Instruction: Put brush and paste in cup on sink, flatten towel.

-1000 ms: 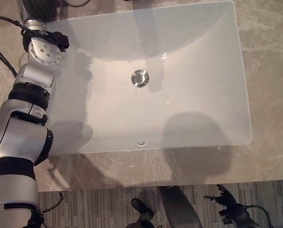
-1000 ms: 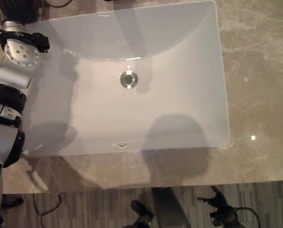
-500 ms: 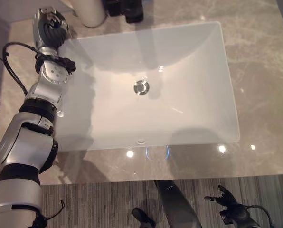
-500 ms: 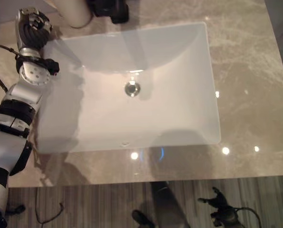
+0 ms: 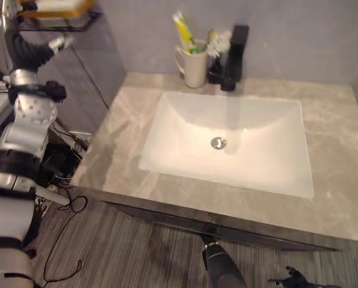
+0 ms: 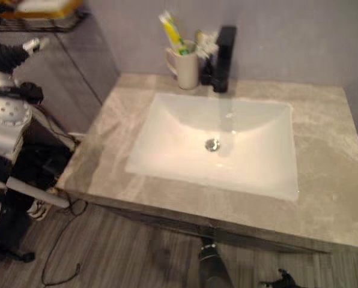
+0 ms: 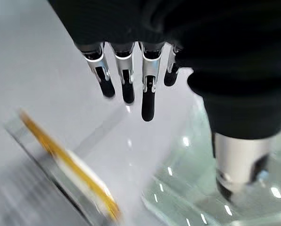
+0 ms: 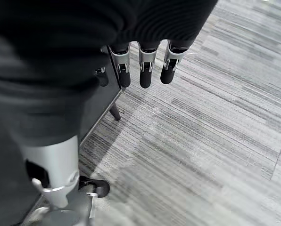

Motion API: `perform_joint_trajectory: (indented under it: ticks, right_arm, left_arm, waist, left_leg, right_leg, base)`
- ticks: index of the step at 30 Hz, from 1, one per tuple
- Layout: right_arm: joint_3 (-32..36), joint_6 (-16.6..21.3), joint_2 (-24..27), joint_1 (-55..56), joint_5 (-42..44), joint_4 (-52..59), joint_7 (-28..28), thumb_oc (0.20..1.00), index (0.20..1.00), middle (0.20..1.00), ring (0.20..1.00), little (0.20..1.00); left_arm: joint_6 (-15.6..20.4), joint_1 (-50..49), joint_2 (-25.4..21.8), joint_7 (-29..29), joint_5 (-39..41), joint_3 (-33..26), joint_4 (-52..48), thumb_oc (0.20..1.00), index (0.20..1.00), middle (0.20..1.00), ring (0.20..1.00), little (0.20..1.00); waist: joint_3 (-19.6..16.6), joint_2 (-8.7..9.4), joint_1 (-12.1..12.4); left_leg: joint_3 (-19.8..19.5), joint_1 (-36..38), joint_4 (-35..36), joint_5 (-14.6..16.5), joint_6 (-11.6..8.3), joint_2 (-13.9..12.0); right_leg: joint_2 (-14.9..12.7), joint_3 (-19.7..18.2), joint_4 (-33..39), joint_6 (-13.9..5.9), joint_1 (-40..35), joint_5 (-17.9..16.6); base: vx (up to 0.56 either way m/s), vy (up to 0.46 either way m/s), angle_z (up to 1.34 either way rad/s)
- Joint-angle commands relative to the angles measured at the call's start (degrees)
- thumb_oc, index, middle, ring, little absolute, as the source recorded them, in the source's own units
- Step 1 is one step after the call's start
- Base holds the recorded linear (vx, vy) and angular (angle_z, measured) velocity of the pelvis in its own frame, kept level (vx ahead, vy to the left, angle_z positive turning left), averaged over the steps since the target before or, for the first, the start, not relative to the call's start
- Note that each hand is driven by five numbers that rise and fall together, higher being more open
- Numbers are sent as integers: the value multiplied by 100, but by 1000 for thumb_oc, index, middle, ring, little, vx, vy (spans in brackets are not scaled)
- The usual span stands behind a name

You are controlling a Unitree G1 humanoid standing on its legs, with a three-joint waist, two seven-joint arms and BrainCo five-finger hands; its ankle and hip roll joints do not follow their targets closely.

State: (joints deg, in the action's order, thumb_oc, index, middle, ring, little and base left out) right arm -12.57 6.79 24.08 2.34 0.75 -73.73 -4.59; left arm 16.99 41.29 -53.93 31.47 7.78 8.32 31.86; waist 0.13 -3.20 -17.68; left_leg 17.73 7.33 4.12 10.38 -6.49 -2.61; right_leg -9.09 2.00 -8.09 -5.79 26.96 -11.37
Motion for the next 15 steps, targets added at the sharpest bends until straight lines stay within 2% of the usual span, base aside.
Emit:
perform_joint_trajectory:
  ticks: [1,4,6,9,11,12,13,15]
  right_arm:
    - [158,-36,-86,105,-148,-36,96,1000,1000,1000,1000,1000]
    - [320,-31,-176,171,-90,-1,107,1000,1000,1000,1000,1000]
    - [487,-64,-290,212,-45,-12,115,1000,1000,1000,1000,1000]
    - [536,-125,-397,239,-155,64,167,1000,1000,1000,1000,1000]
    - [466,-139,-386,275,-262,156,219,1000,1000,1000,1000,1000]
    - [423,-159,-392,310,-346,149,252,1000,1000,1000,1000,1000]
    - [352,-143,-399,352,-411,162,286,1000,1000,1000,1000,1000]
    - [337,-147,-421,370,-390,154,305,1000,1000,1000,1000,1000]
  left_arm:
    - [-86,-1460,-65,-85,-624,-1406,-470,1000,1000,1000,1000,1000]
    - [-304,-2346,151,-388,-963,-1780,-641,1000,1000,1000,1000,1000]
    - [-516,-3204,458,-731,-1193,-2079,-756,1000,1000,1000,1000,1000]
    - [-694,-3966,1056,-1190,-1308,-1996,-392,1000,1000,1000,1000,1000]
    - [-920,-4329,1364,-1695,-1450,-1744,0,1000,1000,1000,1000,1000]
    - [-908,-4432,1520,-1831,-1533,-1580,253,1000,1000,1000,1000,1000]
    - [-1018,-4536,1847,-2036,-1408,-1425,1008,1000,1000,1000,1000,1000]
    - [-1123,-4561,2089,-2298,-1586,-1030,1760,1000,1000,1000,1000,1000]
  waist:
    - [222,322,-74]
    - [366,470,-12]
    - [507,568,37]
    - [742,645,71]
    - [873,589,106]
    - [871,556,108]
    - [835,490,184]
    - [744,417,283]
  left_leg:
    - [-371,723,-375,340,415,528]
    - [-432,782,-384,335,510,620]
    - [-433,858,-301,236,589,733]
    - [-374,916,-85,18,623,796]
    - [-337,815,-24,-157,691,791]
    - [-284,689,8,-297,723,796]
    - [-190,488,62,-479,776,733]
    - [-34,236,72,-637,802,627]
  right_leg:
    - [-501,-225,1227,-801,-442,-1469]
    - [-612,-175,1194,-850,-587,-1595]
    - [-735,-48,1120,-867,-670,-1673]
    - [-768,108,794,-880,-673,-1775]
    - [-580,272,197,-733,-710,-1273]
    - [-395,389,-206,-588,-720,-890]
    - [-62,609,-827,-397,-808,-316]
    - [169,871,-1332,-221,-986,239]
  base:
    - [-183,272,23]
    - [-121,154,32]
    - [-162,226,5]
    - [-183,216,0]
    - [-281,242,-3]
    - [-360,261,-20]
    - [-340,193,-46]
    - [-235,75,-46]
